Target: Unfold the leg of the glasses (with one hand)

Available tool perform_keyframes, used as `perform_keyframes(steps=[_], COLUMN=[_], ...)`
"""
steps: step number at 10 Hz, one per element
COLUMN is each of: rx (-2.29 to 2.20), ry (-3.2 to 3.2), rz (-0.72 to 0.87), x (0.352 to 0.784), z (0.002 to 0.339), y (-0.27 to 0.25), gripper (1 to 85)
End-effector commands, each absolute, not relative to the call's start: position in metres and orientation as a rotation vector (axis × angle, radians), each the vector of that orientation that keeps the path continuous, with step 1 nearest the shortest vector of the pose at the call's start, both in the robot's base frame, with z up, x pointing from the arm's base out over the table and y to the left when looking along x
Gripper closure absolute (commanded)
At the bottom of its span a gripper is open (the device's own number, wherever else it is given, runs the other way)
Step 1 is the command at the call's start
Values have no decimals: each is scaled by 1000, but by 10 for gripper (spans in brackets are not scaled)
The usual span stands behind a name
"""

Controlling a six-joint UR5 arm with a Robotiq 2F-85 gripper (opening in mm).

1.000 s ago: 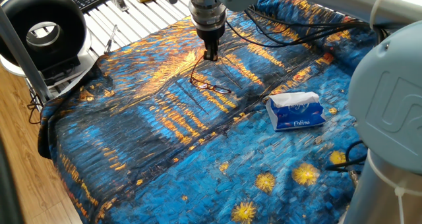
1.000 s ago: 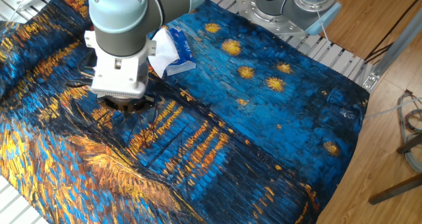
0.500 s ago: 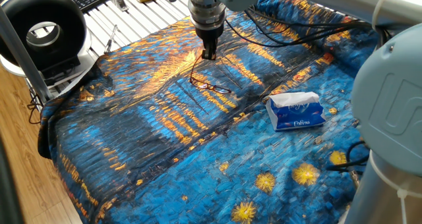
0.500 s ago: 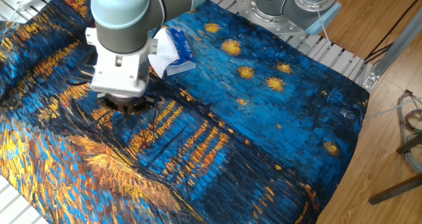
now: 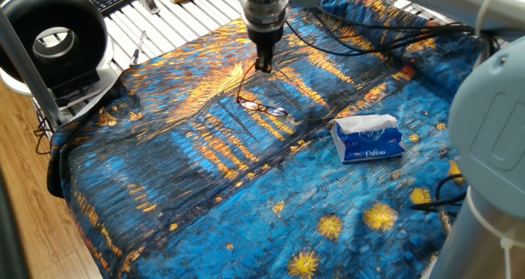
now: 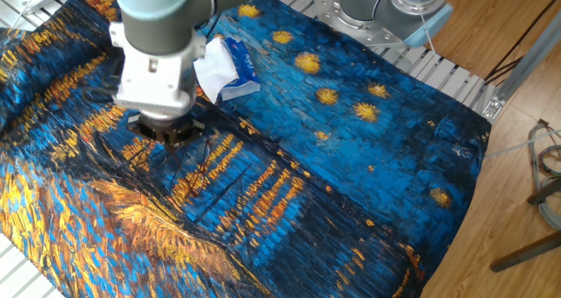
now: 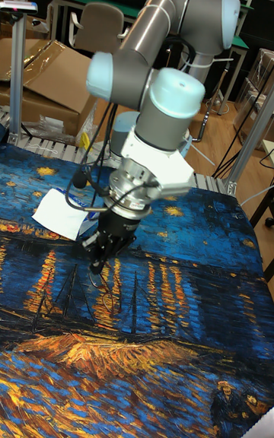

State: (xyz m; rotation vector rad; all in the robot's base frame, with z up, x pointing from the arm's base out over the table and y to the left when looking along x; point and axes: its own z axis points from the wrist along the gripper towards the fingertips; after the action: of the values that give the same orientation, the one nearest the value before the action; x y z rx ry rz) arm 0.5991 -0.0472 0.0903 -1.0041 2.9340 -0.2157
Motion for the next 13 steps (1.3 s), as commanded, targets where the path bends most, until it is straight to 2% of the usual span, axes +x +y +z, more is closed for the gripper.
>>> perform_keyframes(steps=[1,6,13], rx=[-994,-947,-946], ry=[2938,2863,2693], rz=[-60,4,-75], x=[578,587,637], z=[95,109,125], y=[-48,-29,-1], gripper=[847,847,847])
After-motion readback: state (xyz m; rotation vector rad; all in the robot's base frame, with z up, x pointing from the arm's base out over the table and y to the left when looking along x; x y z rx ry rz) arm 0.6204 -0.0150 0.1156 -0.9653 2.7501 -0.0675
